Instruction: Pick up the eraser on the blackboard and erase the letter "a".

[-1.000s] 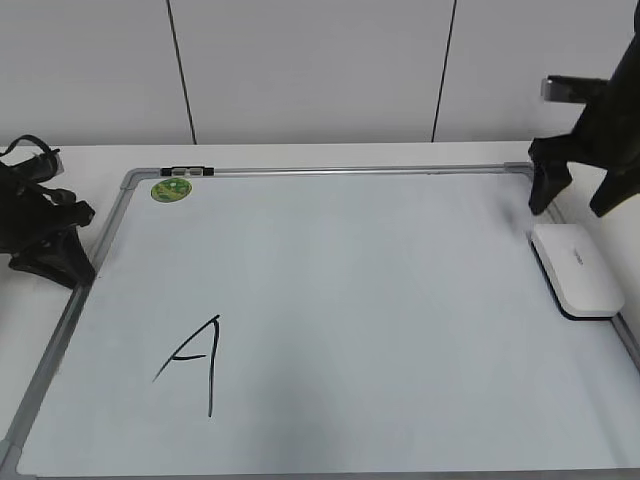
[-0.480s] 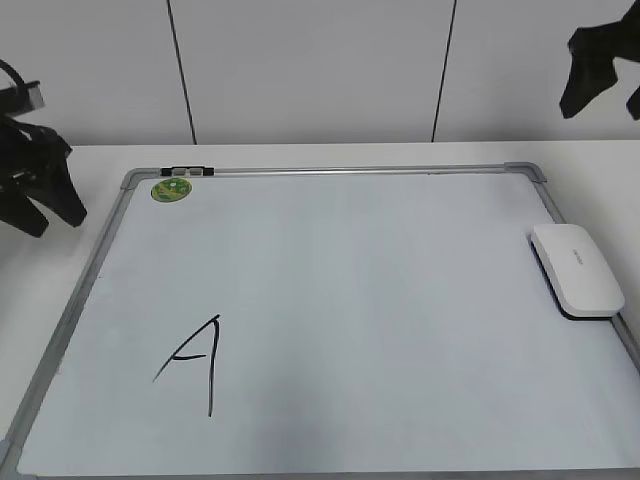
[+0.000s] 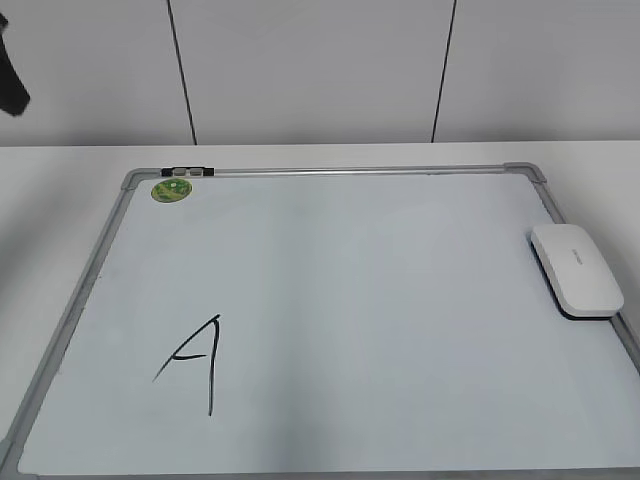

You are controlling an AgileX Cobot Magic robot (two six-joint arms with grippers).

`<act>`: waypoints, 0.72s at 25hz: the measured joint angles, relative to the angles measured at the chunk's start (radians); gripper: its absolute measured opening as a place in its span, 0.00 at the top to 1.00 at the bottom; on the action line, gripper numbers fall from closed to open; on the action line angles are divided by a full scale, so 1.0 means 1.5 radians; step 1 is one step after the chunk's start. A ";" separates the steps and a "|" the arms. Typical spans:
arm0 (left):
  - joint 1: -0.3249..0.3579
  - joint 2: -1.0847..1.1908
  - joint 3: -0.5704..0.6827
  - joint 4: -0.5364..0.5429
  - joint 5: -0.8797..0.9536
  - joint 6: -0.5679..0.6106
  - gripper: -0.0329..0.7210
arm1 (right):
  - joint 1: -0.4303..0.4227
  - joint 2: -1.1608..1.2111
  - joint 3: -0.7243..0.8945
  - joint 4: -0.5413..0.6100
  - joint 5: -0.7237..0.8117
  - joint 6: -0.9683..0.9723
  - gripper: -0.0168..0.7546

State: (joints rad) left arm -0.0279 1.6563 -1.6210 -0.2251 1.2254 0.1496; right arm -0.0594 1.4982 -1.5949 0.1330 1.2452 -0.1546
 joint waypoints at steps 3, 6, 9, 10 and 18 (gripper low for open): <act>-0.035 -0.079 0.000 0.025 0.005 -0.019 0.38 | 0.000 -0.064 0.039 0.000 0.001 0.000 0.23; -0.059 -0.150 0.016 0.037 0.009 -0.033 0.38 | 0.000 -0.127 0.073 0.000 0.003 -0.002 0.23; -0.073 -0.227 0.060 0.039 0.015 -0.045 0.38 | 0.000 -0.198 0.103 0.000 0.003 -0.002 0.23; -0.075 -0.249 0.077 0.039 0.015 -0.046 0.38 | 0.000 -0.224 0.117 0.000 0.004 -0.002 0.23; -0.077 -0.489 0.291 0.042 0.019 -0.049 0.38 | 0.000 -0.401 0.239 0.005 0.007 -0.003 0.23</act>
State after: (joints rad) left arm -0.1435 0.9228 -1.1839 -0.1620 1.2543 0.0766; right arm -0.0594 0.8961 -1.2368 0.1397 1.2561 -0.1591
